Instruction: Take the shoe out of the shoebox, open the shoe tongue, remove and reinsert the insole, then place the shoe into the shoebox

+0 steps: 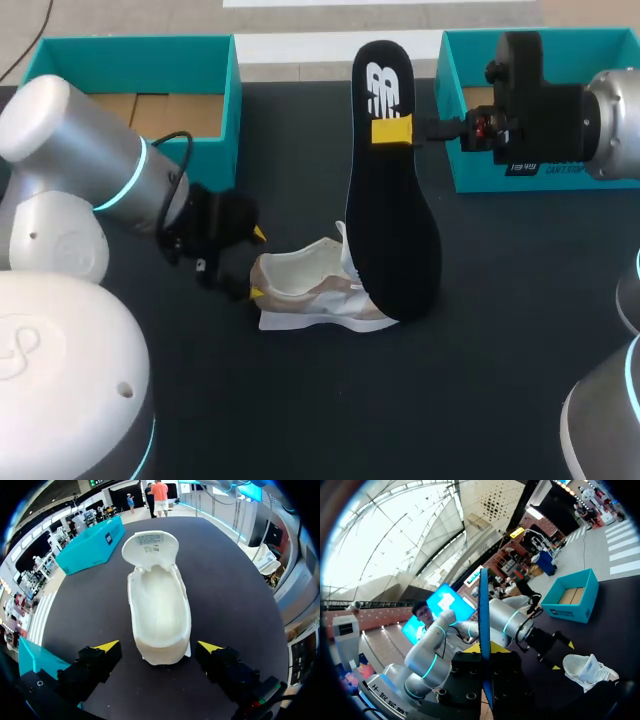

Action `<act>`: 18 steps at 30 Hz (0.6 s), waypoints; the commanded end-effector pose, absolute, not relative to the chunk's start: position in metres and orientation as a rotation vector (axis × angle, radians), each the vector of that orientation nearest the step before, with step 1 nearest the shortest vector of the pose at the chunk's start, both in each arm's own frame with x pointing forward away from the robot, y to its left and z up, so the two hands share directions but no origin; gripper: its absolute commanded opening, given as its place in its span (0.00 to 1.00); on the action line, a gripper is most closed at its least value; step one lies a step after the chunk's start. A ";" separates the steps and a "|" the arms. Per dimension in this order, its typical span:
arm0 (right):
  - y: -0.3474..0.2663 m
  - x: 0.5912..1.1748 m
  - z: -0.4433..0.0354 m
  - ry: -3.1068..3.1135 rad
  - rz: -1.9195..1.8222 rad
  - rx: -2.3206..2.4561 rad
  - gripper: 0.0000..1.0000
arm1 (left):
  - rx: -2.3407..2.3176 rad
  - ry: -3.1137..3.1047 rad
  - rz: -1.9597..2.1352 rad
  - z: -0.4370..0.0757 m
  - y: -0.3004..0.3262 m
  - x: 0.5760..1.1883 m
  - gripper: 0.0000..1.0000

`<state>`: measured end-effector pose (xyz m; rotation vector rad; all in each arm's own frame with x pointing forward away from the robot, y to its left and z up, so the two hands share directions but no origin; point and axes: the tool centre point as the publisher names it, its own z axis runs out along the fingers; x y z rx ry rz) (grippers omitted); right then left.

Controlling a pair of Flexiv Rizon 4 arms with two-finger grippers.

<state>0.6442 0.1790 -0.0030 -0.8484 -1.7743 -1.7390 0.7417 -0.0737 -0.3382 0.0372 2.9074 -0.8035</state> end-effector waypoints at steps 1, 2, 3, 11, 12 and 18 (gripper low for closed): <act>0.181 0.645 -0.003 -1.775 -1.737 -0.849 0.00 | 0.074 2.944 -0.659 -0.324 -0.078 0.741 1.00; 0.181 0.645 -0.003 -1.775 -1.737 -0.849 0.00 | 0.104 2.970 -0.628 -0.321 -0.078 0.742 1.00; 0.181 0.645 -0.003 -1.775 -1.737 -0.849 0.00 | 0.116 2.971 -0.583 -0.318 -0.080 0.742 1.00; 0.181 0.645 -0.003 -1.775 -1.737 -0.849 0.00 | 0.163 3.052 -0.268 -0.305 -0.082 0.743 1.00; 0.181 0.645 -0.003 -1.775 -1.737 -0.849 0.00 | 0.172 3.061 -0.234 -0.304 -0.083 0.742 1.00; 0.181 0.645 -0.003 -1.775 -1.737 -0.849 0.00 | 0.223 3.065 -0.039 -0.302 -0.087 0.742 1.00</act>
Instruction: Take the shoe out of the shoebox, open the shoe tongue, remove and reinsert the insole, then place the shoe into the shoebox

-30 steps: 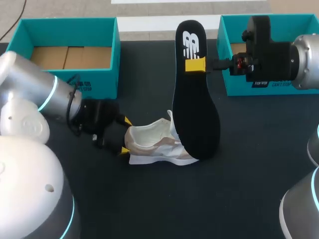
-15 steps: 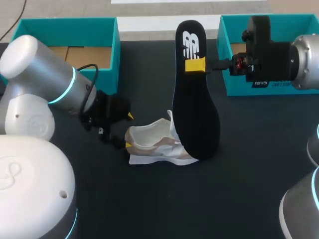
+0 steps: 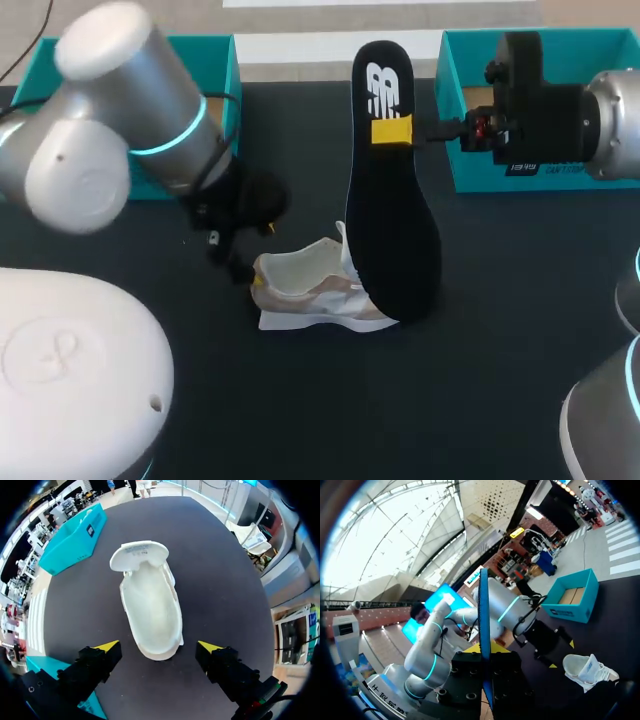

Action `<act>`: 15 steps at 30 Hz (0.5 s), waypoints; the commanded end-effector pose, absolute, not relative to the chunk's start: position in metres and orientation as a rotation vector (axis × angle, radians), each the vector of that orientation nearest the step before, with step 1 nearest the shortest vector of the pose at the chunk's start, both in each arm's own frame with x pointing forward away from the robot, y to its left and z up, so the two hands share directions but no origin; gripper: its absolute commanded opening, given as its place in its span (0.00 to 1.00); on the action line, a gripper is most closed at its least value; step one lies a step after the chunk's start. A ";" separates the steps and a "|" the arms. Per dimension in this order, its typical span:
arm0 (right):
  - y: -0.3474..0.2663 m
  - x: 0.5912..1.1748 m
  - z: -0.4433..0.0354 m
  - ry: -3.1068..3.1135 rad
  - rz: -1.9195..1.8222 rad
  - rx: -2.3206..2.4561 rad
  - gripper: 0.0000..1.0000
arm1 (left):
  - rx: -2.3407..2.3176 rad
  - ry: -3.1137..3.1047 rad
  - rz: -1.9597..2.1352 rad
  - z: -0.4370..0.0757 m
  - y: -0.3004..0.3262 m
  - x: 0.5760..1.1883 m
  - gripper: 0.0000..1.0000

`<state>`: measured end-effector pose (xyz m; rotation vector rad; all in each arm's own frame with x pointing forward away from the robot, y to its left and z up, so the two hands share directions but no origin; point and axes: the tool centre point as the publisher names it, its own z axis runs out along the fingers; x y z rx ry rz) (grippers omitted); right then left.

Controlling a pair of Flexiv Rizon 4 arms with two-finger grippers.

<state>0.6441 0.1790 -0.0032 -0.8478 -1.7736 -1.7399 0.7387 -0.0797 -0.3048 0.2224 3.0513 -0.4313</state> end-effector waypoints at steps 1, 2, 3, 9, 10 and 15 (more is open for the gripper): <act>0.181 0.645 -0.003 -1.775 -1.737 -0.849 0.00 | 0.239 3.067 -0.020 -0.302 -0.088 0.741 1.00; 0.181 0.645 -0.003 -1.775 -1.737 -0.849 0.00 | 0.228 3.057 0.005 -0.302 -0.088 0.741 1.00; 0.181 0.645 -0.003 -1.775 -1.737 -0.849 0.00 | 0.234 3.041 0.031 -0.302 -0.089 0.741 1.00; 0.181 0.645 -0.003 -1.775 -1.737 -0.849 0.00 | 0.002 3.037 0.098 -0.305 -0.092 0.745 1.00; 0.181 0.645 -0.003 -1.775 -1.737 -0.849 0.00 | -0.079 3.020 0.125 -0.306 -0.091 0.746 1.00; 0.181 0.645 -0.003 -1.775 -1.737 -0.849 0.00 | -0.199 3.060 0.108 -0.313 -0.091 0.747 1.00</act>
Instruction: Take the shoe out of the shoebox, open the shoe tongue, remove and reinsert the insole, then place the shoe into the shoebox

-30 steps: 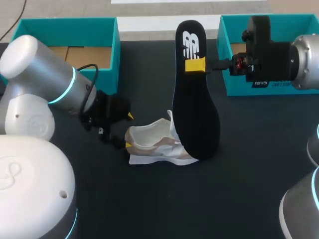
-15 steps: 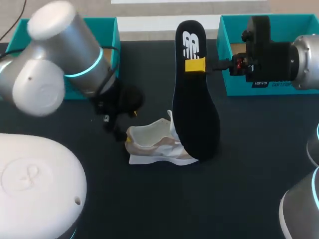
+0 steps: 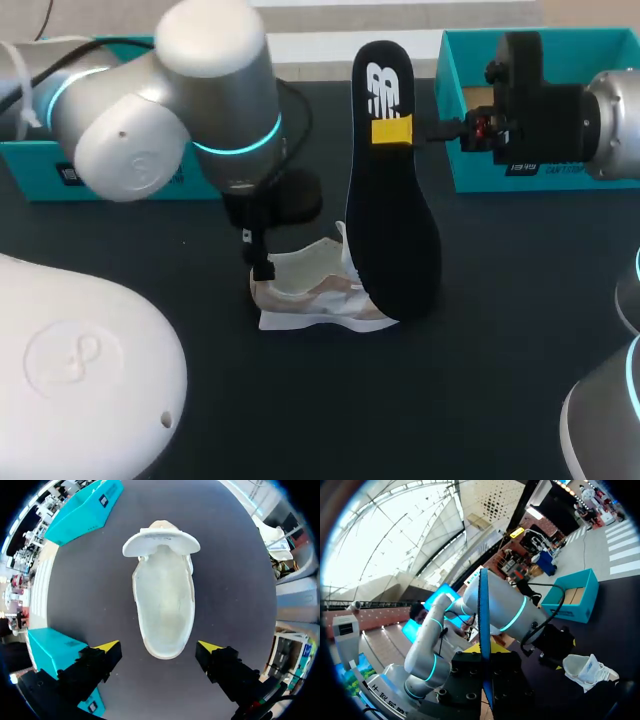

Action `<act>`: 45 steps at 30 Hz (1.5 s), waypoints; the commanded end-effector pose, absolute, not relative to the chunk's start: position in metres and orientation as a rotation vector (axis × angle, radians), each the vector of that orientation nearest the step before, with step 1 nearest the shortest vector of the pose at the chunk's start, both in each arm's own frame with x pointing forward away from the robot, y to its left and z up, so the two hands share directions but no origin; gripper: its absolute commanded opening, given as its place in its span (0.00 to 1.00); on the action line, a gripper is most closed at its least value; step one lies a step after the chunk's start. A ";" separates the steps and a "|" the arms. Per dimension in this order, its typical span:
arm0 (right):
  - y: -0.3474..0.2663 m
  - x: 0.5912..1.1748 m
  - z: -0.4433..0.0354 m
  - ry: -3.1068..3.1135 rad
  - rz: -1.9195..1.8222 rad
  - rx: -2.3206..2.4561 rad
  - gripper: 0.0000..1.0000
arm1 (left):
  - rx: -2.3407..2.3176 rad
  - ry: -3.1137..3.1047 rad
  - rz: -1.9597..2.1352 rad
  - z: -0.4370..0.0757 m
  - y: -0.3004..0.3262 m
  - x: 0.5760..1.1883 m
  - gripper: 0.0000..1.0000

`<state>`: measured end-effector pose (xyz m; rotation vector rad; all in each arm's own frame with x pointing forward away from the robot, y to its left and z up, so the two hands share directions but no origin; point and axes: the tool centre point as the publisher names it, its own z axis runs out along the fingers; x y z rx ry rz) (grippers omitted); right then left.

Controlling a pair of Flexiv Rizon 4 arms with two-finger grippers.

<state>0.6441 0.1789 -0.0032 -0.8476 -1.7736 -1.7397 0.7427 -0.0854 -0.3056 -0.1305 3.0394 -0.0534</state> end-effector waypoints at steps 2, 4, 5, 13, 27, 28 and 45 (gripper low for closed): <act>0.181 0.645 -0.003 -1.775 -1.737 -0.849 0.00 | -0.197 3.066 0.110 -0.316 -0.092 0.747 1.00; 0.181 0.645 -0.003 -1.775 -1.737 -0.849 0.00 | -0.196 3.067 0.114 -0.317 -0.092 0.747 1.00; 0.181 0.645 -0.003 -1.775 -1.737 -0.849 0.00 | -0.201 3.064 0.120 -0.317 -0.093 0.747 1.00; 0.181 0.645 -0.003 -1.775 -1.737 -0.849 0.00 | -0.229 3.068 0.117 -0.317 -0.091 0.748 1.00; 0.181 0.645 -0.003 -1.775 -1.737 -0.849 0.00 | -0.285 3.094 0.037 -0.317 -0.090 0.754 1.00; 0.181 0.645 -0.003 -1.775 -1.737 -0.849 0.00 | -0.289 3.092 0.023 -0.316 -0.092 0.756 1.00; 0.181 0.645 -0.003 -1.775 -1.737 -0.849 0.00 | -0.226 3.079 -0.179 -0.346 -0.145 0.784 0.36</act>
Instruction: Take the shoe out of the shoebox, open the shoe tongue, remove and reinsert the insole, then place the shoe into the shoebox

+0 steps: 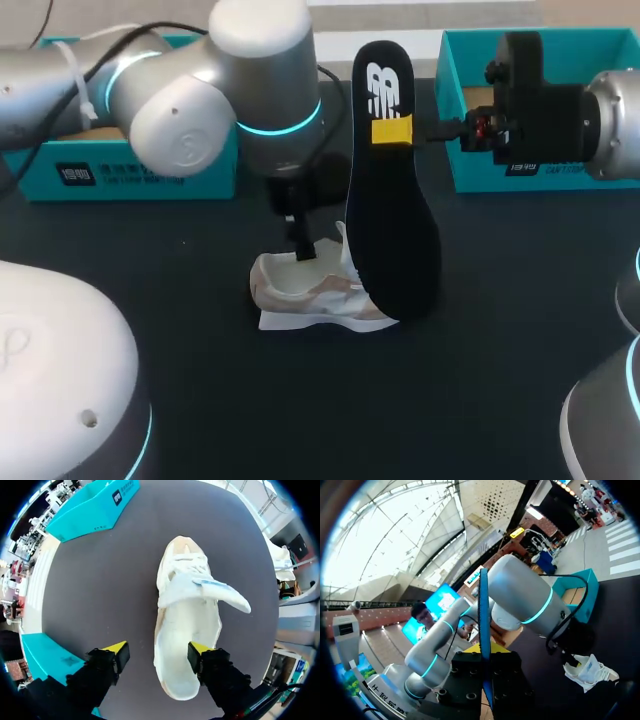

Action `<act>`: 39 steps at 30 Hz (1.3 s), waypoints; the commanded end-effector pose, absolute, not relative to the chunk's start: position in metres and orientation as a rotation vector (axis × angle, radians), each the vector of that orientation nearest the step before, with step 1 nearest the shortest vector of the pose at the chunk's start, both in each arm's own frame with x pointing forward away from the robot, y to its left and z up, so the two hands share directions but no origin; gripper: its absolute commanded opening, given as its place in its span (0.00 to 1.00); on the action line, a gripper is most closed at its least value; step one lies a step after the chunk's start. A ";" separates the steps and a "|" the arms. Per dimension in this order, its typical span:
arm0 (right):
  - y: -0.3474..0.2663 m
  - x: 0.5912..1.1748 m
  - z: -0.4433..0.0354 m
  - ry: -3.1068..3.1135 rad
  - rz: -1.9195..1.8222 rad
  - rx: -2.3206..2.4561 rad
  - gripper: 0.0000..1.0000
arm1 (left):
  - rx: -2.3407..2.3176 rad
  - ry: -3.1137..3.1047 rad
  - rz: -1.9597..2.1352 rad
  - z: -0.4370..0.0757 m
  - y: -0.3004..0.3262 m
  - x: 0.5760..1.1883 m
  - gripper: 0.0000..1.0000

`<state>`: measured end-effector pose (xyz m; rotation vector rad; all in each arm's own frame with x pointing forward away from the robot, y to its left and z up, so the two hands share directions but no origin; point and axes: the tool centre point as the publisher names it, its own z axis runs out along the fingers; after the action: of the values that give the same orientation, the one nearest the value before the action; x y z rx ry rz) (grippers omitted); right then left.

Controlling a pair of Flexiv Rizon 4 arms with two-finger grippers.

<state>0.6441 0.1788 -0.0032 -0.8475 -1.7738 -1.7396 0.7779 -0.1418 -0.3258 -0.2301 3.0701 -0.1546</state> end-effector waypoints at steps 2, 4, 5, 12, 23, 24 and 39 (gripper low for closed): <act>0.181 0.645 -0.003 -1.775 -1.737 -0.849 0.00 | -0.230 3.070 -0.201 -0.348 -0.146 0.784 0.37; 0.181 0.645 -0.003 -1.775 -1.737 -0.849 0.00 | -0.228 3.061 -0.212 -0.350 -0.148 0.785 0.38; 0.181 0.645 -0.003 -1.775 -1.737 -0.849 0.00 | -0.226 3.059 -0.205 -0.352 -0.149 0.785 0.38; 0.181 0.645 -0.003 -1.775 -1.737 -0.849 0.00 | -0.206 3.062 -0.216 -0.365 -0.158 0.781 0.41; 0.181 0.645 -0.003 -1.775 -1.737 -0.849 0.00 | -0.230 3.091 -0.225 -0.385 -0.161 0.774 0.35; 0.181 0.645 -0.003 -1.775 -1.737 -0.849 0.00 | -0.238 3.099 -0.219 -0.387 -0.162 0.774 0.29; 0.181 0.645 -0.003 -1.775 -1.737 -0.849 0.00 | 0.077 3.219 -0.177 -0.384 -0.166 0.783 0.00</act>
<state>0.6441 0.1788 -0.0032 -0.8475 -1.7738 -1.7396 0.7764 -0.1636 -0.3862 -0.0540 3.1629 -0.1606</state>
